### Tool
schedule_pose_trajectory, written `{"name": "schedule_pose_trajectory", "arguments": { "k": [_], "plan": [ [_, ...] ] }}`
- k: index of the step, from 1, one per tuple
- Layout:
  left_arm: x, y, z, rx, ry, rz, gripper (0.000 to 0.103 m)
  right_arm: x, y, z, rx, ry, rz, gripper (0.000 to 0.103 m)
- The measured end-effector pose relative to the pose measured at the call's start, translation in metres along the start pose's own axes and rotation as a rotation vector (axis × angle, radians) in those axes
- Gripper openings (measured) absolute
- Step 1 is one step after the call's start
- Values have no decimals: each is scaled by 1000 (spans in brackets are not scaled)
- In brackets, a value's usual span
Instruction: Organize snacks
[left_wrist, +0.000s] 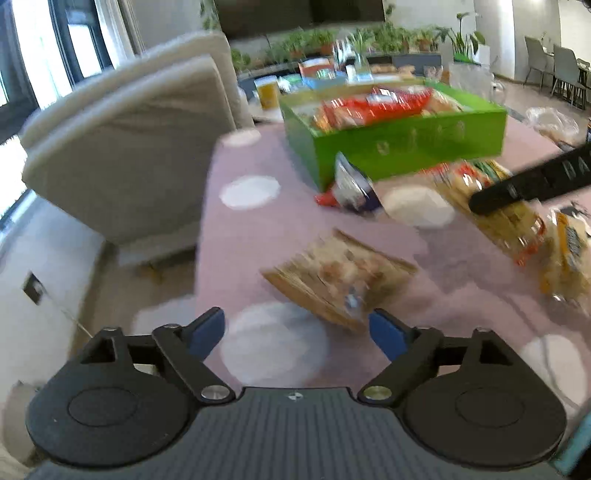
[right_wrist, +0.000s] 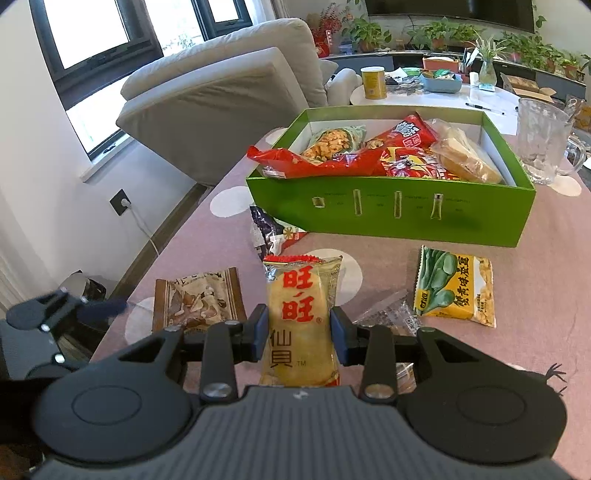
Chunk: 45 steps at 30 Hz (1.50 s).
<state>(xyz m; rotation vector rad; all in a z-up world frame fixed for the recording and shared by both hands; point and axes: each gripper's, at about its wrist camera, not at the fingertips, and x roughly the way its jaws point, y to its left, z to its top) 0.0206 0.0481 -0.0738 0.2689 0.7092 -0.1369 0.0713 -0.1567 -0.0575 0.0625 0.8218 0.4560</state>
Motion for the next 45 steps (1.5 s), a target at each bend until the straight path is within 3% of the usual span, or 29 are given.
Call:
{"name": "schedule_pose_trajectory", "arguments": {
  "k": [5, 10, 13, 16, 17, 18, 25, 34, 45],
  "plan": [
    [18, 3, 15, 54, -57, -94, 90, 1, 5, -1, -13, 9, 8, 43],
    [39, -6, 16, 162, -41, -172, 91, -2, 4, 1, -9, 1, -1, 43],
    [42, -9, 14, 147, -29, -201, 90, 0, 2, 1, -4, 5, -5, 43],
    [41, -5, 13, 81, -10, -235, 79, 2, 1, 1, 4, 14, -4, 43],
    [43, -1, 14, 44, 1, -262, 70, 3, 1, 0, 4, 17, -3, 43],
    [44, 1, 14, 14, 13, -277, 70, 3, 1, 0, 4, 18, -3, 43],
    [32, -3, 12, -40, -22, -222, 66, 1, 2, 1, 1, 9, -6, 43],
    [5, 4, 28, -88, -129, -189, 66, -5, 2, 4, 1, -16, -7, 43],
    [-15, -1, 79, -85, -259, -194, 66, -33, -14, 35, 15, -156, -27, 43]
  ]
}}
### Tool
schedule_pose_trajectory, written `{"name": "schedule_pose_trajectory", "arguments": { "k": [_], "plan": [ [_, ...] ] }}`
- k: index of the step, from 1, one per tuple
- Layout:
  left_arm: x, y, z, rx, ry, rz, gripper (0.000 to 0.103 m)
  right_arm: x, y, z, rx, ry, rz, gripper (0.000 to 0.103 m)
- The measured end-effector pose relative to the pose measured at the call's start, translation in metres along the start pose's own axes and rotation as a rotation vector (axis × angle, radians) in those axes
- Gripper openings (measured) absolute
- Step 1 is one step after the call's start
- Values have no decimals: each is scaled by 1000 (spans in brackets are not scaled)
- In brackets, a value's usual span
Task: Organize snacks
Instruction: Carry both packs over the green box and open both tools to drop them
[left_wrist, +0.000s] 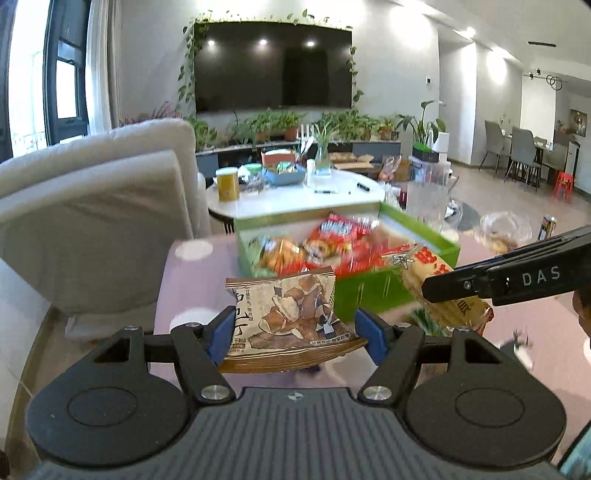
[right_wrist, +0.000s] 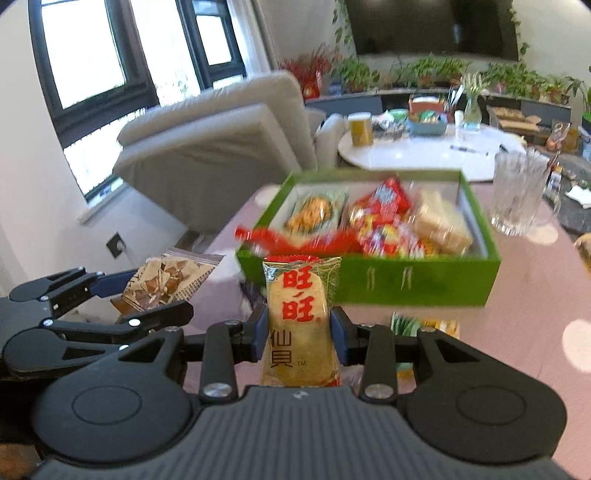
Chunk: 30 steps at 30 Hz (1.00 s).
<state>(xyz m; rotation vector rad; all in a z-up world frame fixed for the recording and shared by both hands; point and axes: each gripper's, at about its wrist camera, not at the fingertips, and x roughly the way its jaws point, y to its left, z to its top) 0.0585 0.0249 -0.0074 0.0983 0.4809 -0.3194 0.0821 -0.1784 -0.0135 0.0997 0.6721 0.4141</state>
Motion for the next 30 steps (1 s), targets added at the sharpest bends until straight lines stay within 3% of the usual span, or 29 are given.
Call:
{"name": "schedule_pose_trajectory", "arguments": {
  "k": [10, 19, 30],
  "plan": [
    [47, -19, 46, 4, -11, -25, 67, 9, -29, 48, 39, -96, -54, 43],
    [96, -14, 67, -1, 18, -2, 67, 44, -50, 72, 88, -95, -62, 43],
    [145, -6, 69, -14, 70, 19, 67, 94, -63, 87, 90, -54, -54, 43]
  ]
}}
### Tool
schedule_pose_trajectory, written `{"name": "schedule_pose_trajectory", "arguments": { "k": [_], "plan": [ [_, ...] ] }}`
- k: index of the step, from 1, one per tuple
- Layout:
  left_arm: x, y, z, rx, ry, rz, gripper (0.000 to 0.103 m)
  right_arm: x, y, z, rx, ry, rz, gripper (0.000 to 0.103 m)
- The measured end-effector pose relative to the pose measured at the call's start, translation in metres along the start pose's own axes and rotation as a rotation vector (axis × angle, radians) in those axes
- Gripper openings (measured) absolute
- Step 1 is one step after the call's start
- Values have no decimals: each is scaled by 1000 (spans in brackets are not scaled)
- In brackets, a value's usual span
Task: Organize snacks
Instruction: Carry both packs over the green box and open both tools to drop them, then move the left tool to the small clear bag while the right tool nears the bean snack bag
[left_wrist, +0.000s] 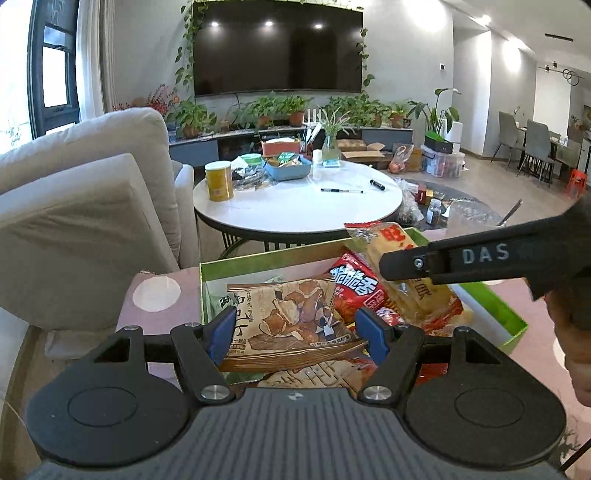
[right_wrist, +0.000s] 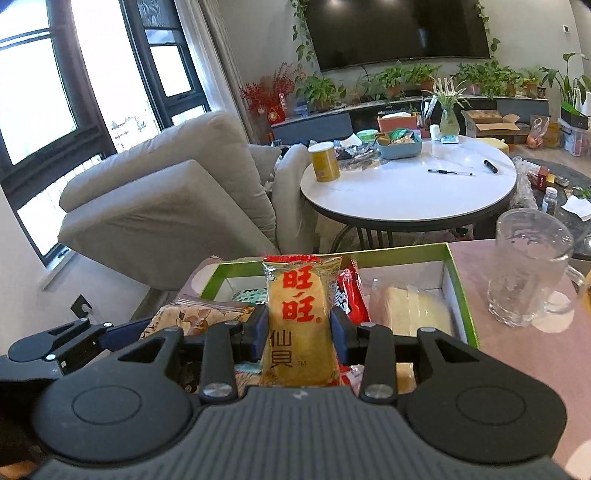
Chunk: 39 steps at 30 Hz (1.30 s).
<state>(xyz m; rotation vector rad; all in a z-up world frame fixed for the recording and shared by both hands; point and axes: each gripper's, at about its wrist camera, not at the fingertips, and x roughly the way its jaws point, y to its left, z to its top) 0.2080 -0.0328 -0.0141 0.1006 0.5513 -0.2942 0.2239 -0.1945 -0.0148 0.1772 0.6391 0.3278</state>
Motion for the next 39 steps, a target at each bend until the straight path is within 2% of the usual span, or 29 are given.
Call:
{"name": "schedule_pose_trajectory", "arguments": {
  "k": [3, 4, 5, 8, 12, 15, 19, 22, 31, 35, 39],
  "plan": [
    [10, 0, 0, 3, 1, 5, 67, 10, -4, 0, 8, 15, 0, 43],
    [11, -1, -1, 4, -4, 11, 67, 13, -5, 0, 15, 16, 4, 45],
    [11, -2, -2, 6, -6, 18, 66, 16, -7, 0, 25, 15, 8, 52],
    [10, -3, -5, 15, 5, 22, 68, 18, -11, -2, 47, 27, 0, 53],
    [0, -1, -7, 3, -6, 41, 74, 8, -18, -6, 67, 32, -2, 53],
    [-11, 0, -8, 5, -17, 60, 75, -4, -21, -10, 73, 33, -8, 53],
    [-29, 6, -13, -13, -31, 100, 81, -23, -21, -17, 66, 31, -10, 62],
    [-42, 13, -20, -44, -31, 115, 82, -37, -18, -23, 52, 20, -6, 64],
    [-74, 23, -57, -110, 22, 138, 85, -66, -17, -45, 29, 28, -11, 64],
    [-72, 19, -72, -120, 57, 132, 86, -73, -18, -57, 37, 44, -12, 64],
    [-65, 7, -84, -89, 91, 117, 86, -77, -18, -72, 48, 78, -21, 64]
  ]
}}
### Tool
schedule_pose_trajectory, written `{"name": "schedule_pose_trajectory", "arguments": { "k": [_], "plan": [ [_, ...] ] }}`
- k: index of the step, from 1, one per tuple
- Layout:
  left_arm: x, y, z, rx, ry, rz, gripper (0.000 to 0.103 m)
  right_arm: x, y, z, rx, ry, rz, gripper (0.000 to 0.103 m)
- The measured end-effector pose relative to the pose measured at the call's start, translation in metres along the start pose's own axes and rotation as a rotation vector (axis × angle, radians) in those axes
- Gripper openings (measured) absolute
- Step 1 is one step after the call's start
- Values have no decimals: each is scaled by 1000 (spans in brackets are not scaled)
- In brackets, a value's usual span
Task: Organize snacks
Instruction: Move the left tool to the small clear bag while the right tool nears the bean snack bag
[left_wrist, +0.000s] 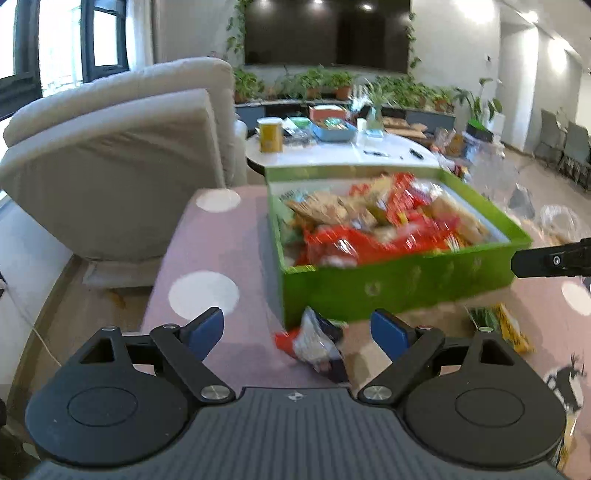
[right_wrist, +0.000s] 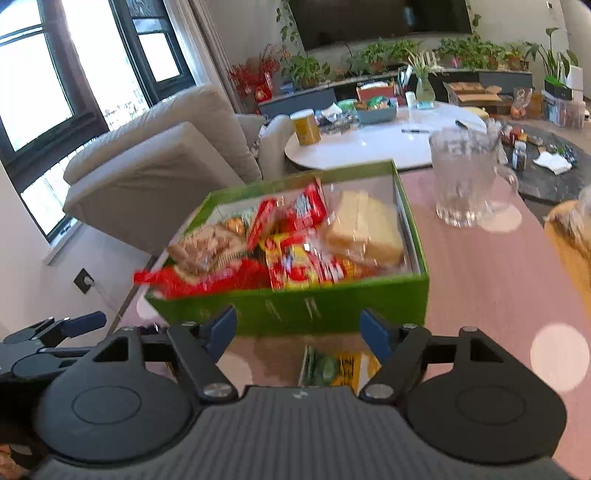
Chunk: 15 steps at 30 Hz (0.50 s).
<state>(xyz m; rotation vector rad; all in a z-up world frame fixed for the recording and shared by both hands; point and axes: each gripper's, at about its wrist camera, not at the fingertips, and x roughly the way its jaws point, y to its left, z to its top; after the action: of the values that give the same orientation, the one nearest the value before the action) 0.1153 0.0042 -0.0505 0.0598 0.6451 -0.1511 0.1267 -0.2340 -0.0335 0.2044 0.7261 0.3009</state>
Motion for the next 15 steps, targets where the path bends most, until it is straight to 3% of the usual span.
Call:
{"name": "schedule_pose_trajectory", "arguments": {
  "k": [15],
  "plan": [
    [27, -9, -11, 13, 46, 22, 86, 5, -26, -33, -99, 97, -70, 68]
  ]
}}
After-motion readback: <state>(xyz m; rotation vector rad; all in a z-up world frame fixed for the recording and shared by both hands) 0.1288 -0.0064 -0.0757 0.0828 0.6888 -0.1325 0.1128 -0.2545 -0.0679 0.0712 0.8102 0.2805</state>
